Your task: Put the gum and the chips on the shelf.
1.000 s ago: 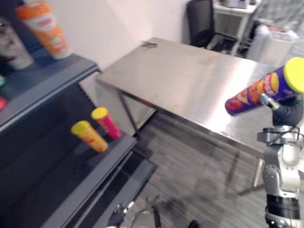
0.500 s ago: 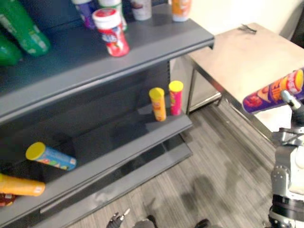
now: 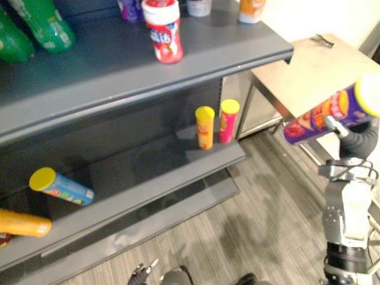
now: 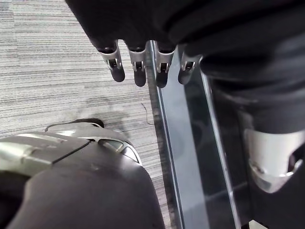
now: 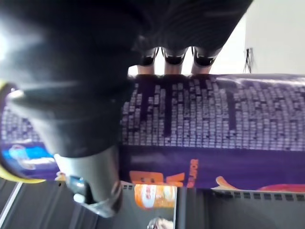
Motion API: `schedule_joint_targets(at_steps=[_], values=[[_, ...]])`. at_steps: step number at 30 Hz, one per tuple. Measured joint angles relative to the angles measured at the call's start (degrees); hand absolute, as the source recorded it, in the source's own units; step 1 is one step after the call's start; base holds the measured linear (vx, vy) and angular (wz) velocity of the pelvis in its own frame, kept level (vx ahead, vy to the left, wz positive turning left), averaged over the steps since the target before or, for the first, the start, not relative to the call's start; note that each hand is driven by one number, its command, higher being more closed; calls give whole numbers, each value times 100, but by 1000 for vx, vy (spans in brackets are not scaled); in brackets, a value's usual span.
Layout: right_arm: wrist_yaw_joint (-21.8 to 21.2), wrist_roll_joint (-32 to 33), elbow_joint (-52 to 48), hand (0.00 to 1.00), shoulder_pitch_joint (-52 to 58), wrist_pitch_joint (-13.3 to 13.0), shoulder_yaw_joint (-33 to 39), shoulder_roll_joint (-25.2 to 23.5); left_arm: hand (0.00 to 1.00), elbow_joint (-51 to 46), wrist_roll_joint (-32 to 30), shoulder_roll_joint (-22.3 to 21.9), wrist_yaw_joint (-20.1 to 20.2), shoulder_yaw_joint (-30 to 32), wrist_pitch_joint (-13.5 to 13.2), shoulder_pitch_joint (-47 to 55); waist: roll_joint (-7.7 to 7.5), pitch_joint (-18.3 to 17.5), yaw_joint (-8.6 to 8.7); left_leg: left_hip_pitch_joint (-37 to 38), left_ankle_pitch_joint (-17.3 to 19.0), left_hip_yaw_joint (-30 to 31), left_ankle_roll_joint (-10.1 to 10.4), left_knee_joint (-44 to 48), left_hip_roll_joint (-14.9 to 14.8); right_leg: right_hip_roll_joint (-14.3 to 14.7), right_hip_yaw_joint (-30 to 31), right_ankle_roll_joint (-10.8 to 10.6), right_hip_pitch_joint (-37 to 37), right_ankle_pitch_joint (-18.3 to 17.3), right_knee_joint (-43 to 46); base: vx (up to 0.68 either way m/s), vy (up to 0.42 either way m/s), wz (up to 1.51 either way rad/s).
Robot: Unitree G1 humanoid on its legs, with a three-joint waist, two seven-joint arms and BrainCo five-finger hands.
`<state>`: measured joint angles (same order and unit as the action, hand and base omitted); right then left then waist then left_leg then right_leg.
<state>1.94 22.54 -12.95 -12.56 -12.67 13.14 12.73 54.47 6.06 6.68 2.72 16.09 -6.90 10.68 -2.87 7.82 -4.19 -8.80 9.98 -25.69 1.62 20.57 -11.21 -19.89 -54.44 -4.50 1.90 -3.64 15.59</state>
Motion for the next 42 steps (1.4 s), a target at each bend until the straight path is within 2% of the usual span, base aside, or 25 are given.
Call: schedule_joint_targets(at_steps=[3,4,5,6,7,8,9,11,12,13,14,15,16,18,22,23,32,34,37,42], values=[[-72,2,22,100,-64,20,-557,-85,0,-105,0,-7,-4,-20,-6,-20,24,44,-118,11,18,46,1,93,-89,-69,34,42,0,167,284,-1,31,12],[-195,2,23,100,-64,22,-779,-168,0,-151,1,-10,-5,-62,-6,-21,119,104,-95,96,91,164,-18,126,-122,-307,305,89,94,339,980,1,54,33],[-210,1,22,100,-64,22,-816,-181,0,-170,2,-11,-6,-67,-6,-20,139,124,-96,123,114,175,-16,125,-122,-367,391,127,118,395,1160,-24,119,51],[-227,-3,25,100,-60,25,-976,-219,0,-213,15,4,-18,-90,-10,-21,175,168,-72,200,163,313,-61,103,-21,-576,1058,538,394,684,1901,-25,102,45],[-239,-4,25,100,-59,26,-1041,-213,0,-248,20,15,-29,-144,-9,-22,202,184,-45,295,172,441,-84,51,37,-629,1563,864,642,875,2276,54,112,82],[-277,-6,16,100,-39,17,-1128,-220,0,-306,37,60,-45,-363,-39,-44,301,238,20,403,236,792,-151,-126,71,-298,2793,646,1047,600,2580,96,11,109],[-375,-7,2,100,-13,14,-1202,-216,0,-263,42,103,-76,-447,-47,-172,331,256,58,440,251,1105,-146,-367,94,338,3829,252,1247,-161,2314,107,-32,117],[-428,-3,-4,100,69,16,-1326,-221,0,-61,49,74,-126,-479,-73,-369,338,279,107,469,246,1423,-137,-599,230,874,4664,202,1403,-432,1607,69,-62,123],[-477,1,-6,100,175,17,-1420,-226,0,57,50,48,-144,-504,-55,-405,314,317,108,527,245,1588,-135,-587,372,962,4942,167,1394,-407,1138,77,-77,128],[-502,5,-27,100,280,16,-1445,-229,0,88,50,5,-154,-523,-50,-399,256,308,124,525,250,1683,-126,-486,464,1000,5157,44,1334,-324,778,69,-124,121],[-503,7,-60,100,385,16,-1477,-255,0,96,50,29,-158,-566,-55,-379,176,343,185,510,288,1772,-41,-384,591,958,5233,-150,1244,59,430,79,-163,125],[-516,14,-106,100,477,15,-1517,-223,0,185,49,0,-170,-571,-52,-383,270,363,240,484,403,1948,142,-310,549,946,5154,-341,1064,-131,310,89,-166,96],[-520,17,-111,100,493,18,-1551,-231,0,211,48,-10,-173,-567,-52,-367,324,351,206,435,408,2011,166,-310,478,1021,5108,-330,1019,-133,178,71,-172,49],[-634,36,-236,100,537,27,-1639,-260,0,224,49,-1,-178,-537,-40,-243,366,360,146,290,373,2000,355,-400,212,1303,5026,-212,981,-34,-252,10,-166,-5],[-638,152,-364,100,852,27,-1613,-364,0,264,41,-51,-151,-551,-20,-211,321,379,120,404,260,2113,538,-666,40,1481,4882,-138,819,-41,-360,-5,-120,10],[-641,249,-468,100,999,26,-1623,-424,0,264,37,-50,-140,-550,-23,-230,317,376,179,398,204,2208,562,-747,41,1483,4792,-112,785,-58,-367,12,-67,37],[-738,210,-639,100,1482,24,-1929,-696,0,268,-20,-43,-160,-552,-18,-247,295,353,202,410,-286,2574,642,-1295,138,1404,4360,-82,648,-66,-536,25,-26,30],[-710,-58,-637,100,1514,19,-2119,-707,0,267,-107,-34,-219,-581,-34,-251,295,338,242,408,-375,2675,631,-1365,170,1360,4196,-73,564,-74,-572,-17,-6,42],[-721,-241,-458,100,1514,6,-2618,-728,0,264,-248,27,-295,-748,-45,-259,272,284,233,395,-527,2809,642,-1565,195,1323,4023,-61,551,-83,-578,-44,-13,34],[-673,-251,526,100,1407,18,-3600,-899,0,244,-289,118,-524,-1087,-48,-360,218,153,155,377,-762,2965,628,-1851,265,1221,3803,-54,556,-92,-531,-55,-6,23]])
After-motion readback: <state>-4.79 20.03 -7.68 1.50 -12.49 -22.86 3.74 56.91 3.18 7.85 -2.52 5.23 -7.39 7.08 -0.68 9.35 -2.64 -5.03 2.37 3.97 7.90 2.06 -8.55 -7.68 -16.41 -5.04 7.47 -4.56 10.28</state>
